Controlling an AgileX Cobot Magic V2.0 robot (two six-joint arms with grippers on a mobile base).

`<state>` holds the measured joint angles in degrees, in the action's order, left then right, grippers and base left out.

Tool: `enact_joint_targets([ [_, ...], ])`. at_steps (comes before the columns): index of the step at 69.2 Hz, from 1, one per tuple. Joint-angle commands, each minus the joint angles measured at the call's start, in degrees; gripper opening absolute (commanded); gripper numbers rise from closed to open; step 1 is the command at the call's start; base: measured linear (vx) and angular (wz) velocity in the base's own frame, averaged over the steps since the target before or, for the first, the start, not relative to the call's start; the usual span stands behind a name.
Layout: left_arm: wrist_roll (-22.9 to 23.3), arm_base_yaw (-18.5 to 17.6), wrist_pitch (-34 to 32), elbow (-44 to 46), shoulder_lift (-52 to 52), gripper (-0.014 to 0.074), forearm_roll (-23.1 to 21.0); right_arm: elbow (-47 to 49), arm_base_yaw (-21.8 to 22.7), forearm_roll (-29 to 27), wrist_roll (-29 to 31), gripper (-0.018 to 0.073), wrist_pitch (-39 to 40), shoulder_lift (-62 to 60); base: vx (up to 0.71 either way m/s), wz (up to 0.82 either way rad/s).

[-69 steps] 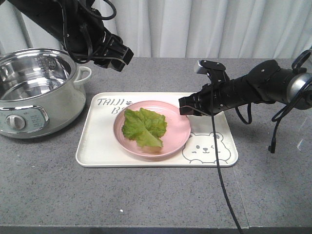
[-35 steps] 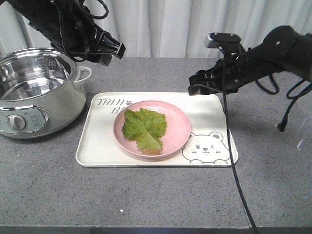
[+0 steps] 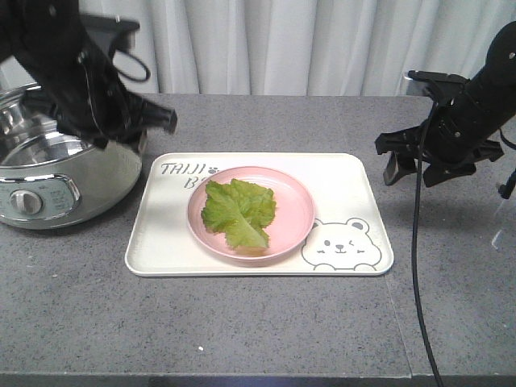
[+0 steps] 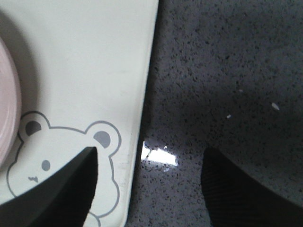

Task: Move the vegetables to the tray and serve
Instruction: 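Release the plate and raise the right gripper off the tray, then lower both grippers to the tray's short edges on either side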

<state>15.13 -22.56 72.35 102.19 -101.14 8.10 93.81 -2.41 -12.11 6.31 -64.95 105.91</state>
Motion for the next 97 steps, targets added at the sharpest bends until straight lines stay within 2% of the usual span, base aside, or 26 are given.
enact_joint_targets([
  [1,0.8,0.0,-1.0,-2.6,2.6,0.0370,-0.4,1.7,0.6,-0.5,0.7,0.0454,-1.0,-2.5,0.00,0.00],
  [19,0.7,0.0,-1.1,-7.4,2.6,0.0370,-0.5,1.7,0.6,-0.6,1.0,0.0454,-6.1,1.4,0.00,0.00],
  [45,0.7,0.0,-1.2,-9.5,1.6,0.0370,-0.6,1.7,0.6,-2.3,1.1,0.0454,-7.0,2.6,0.00,0.00],
  [57,0.6,0.0,-0.8,-9.5,-0.2,0.0370,-3.5,1.7,0.6,-2.6,1.1,0.0454,-8.7,3.1,0.00,0.00],
  [70,-0.7,0.0,-0.7,-9.5,-1.4,0.0370,-5.0,0.0,0.3,-4.3,2.7,0.0454,-8.1,3.2,0.00,0.00],
  [97,-0.9,0.0,-0.7,-9.5,-1.4,0.0370,-3.5,-1.1,0.1,-6.7,3.0,0.0454,-5.3,4.5,0.00,0.00],
])
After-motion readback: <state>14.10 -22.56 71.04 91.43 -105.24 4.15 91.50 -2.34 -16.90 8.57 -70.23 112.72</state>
